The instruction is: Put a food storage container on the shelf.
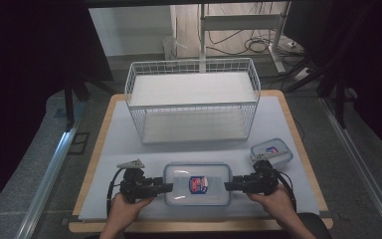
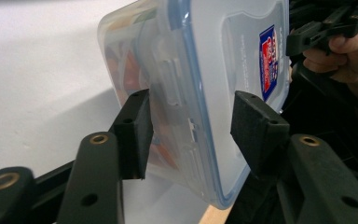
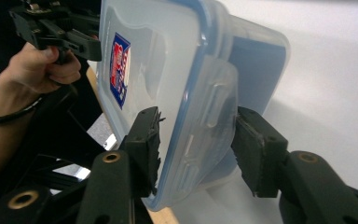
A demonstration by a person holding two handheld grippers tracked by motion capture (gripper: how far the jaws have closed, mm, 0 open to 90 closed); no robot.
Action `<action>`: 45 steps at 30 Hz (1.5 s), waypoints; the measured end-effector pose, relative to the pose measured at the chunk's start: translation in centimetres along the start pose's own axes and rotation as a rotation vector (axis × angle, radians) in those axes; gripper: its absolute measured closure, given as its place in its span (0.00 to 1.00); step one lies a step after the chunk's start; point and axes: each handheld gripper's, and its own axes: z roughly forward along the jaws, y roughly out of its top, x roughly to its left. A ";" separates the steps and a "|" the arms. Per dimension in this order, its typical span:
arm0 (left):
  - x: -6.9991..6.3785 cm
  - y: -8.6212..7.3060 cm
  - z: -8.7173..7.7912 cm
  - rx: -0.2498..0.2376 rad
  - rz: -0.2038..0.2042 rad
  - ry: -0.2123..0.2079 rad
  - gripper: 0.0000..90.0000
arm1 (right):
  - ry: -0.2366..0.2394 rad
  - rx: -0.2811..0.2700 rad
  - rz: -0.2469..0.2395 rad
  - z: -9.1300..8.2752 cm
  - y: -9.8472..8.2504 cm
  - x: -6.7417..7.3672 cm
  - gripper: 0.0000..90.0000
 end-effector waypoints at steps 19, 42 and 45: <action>0.7 -0.5 0.3 0.015 -0.037 -0.044 0.55 | 0.046 -0.025 0.024 0.1 -0.8 -0.7 0.57; 0.5 -0.2 0.1 0.013 -0.060 -0.034 0.60 | 0.044 -0.040 0.062 0.0 -1.0 -0.7 0.62; 0.3 0.0 0.2 0.008 -0.057 -0.032 0.60 | 0.040 -0.049 0.058 -0.2 -0.7 -0.7 0.61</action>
